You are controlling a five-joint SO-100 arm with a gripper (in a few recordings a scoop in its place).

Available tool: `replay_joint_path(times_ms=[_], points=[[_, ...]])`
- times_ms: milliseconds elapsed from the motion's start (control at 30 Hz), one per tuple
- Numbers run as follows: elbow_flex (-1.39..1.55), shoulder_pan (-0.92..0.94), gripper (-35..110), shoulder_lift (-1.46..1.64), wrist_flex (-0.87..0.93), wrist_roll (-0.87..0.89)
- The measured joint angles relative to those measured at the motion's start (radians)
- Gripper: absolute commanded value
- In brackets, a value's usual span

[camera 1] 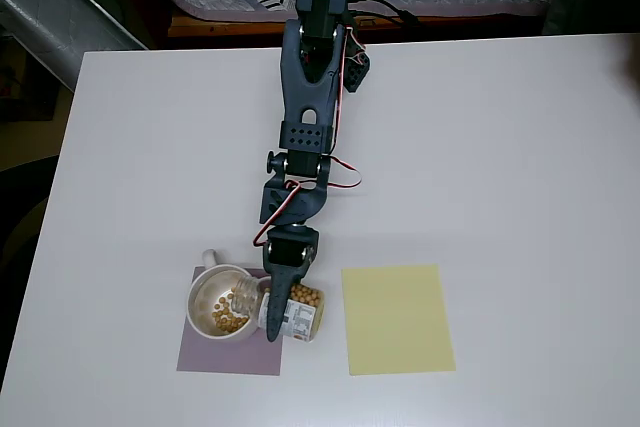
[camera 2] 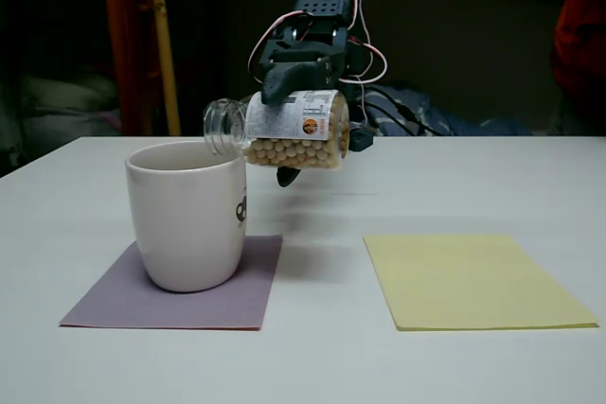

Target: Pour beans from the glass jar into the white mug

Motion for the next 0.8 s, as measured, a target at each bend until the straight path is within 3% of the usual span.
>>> replay_joint_path(times_ms=[800], points=[[-0.094,0.0,0,-0.021,0.1,0.132]])
